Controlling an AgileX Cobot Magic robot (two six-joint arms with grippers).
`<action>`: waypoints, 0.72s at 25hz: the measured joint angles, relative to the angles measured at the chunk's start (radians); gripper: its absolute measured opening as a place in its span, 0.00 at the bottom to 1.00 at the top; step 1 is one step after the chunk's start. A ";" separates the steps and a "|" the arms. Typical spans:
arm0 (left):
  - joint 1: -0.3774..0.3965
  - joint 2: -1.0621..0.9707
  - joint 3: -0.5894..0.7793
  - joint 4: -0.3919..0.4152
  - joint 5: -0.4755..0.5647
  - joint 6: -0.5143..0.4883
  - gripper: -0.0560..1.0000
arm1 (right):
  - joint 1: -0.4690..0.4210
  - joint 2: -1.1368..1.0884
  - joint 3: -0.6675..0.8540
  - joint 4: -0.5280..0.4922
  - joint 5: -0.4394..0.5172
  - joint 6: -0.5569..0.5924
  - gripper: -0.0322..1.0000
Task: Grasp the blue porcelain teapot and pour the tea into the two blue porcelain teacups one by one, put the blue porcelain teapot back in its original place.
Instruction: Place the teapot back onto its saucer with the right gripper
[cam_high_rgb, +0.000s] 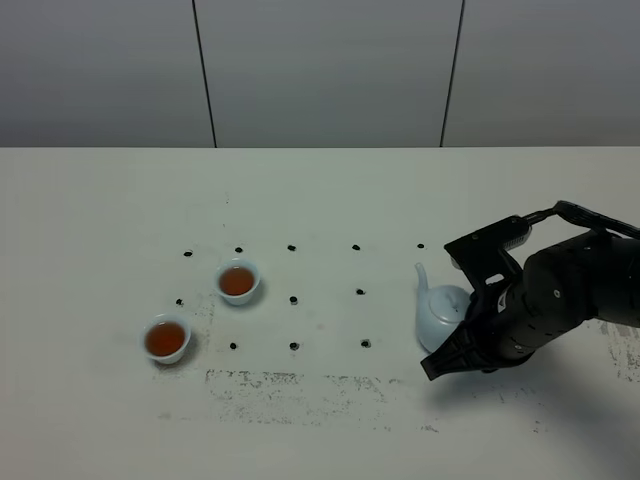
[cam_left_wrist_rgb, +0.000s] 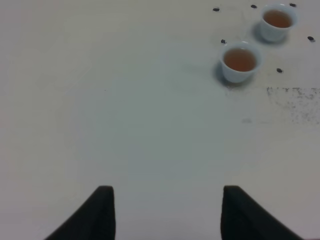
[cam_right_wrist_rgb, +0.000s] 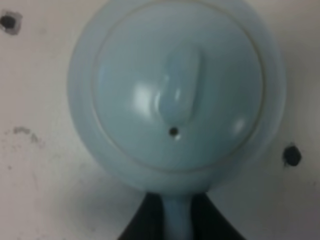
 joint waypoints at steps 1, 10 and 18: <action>0.000 0.000 0.000 0.000 0.000 0.000 0.48 | 0.000 0.000 0.000 0.002 -0.005 0.000 0.07; 0.000 0.000 0.000 0.000 0.000 0.000 0.48 | -0.001 0.001 0.000 0.005 -0.007 0.002 0.11; 0.000 0.000 0.000 0.000 0.000 0.000 0.48 | -0.001 -0.017 0.000 0.007 -0.011 0.002 0.40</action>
